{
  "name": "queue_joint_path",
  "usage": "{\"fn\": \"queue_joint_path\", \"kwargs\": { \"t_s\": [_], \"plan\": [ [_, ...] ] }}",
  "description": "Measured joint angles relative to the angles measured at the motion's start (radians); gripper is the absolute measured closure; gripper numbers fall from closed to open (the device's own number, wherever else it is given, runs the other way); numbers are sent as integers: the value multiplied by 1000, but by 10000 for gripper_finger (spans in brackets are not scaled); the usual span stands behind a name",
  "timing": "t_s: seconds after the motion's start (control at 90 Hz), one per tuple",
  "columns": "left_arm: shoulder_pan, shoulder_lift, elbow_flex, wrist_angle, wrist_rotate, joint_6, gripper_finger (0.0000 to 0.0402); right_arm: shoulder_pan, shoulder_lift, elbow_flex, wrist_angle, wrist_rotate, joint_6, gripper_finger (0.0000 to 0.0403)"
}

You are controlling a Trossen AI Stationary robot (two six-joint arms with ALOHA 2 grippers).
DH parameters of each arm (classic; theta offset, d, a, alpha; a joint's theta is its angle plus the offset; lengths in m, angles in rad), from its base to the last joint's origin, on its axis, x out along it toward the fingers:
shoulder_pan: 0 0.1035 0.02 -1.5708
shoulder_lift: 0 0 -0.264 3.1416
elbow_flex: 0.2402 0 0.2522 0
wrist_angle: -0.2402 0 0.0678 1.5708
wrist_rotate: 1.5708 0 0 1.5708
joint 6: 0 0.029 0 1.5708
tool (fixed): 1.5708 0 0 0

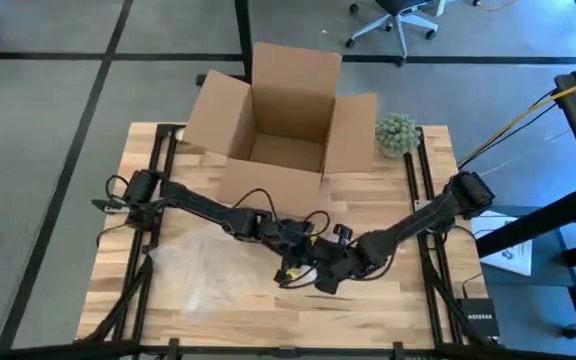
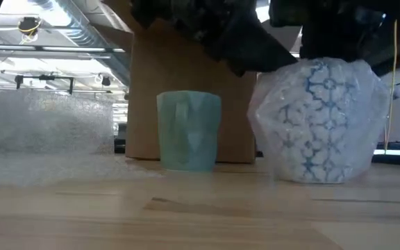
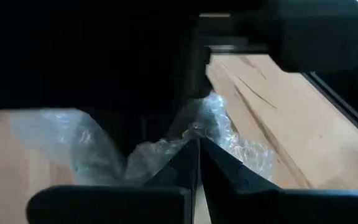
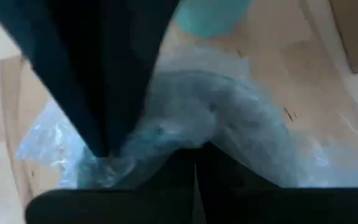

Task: Wrap mug
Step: Wrap the bottom white blue floral mug glass

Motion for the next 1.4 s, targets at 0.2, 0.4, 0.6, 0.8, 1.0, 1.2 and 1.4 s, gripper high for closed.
{"fn": "queue_joint_path", "kwargs": {
  "t_s": [0.2,0.4,0.6,0.8,1.0,1.2,1.4],
  "plan": [
    [0,0,2,-4,-1,-1,402,0,-1,9,-6,-34,18,403],
    [1,0,1,-13,4,0,402,4,-61,132,-173,-45,9,403],
    [1,0,1,-12,4,-2,402,35,-139,153,-346,44,75,403],
    [1,0,1,-12,4,-2,402,107,-146,81,-589,149,323,403],
    [0,0,1,-11,4,-3,402,186,-145,-199,-399,78,548,403],
    [0,0,1,-8,4,-3,402,218,-176,-429,-29,232,635,403],
    [0,0,1,-7,4,-3,402,197,-197,-458,176,351,479,403]
  ]
}}
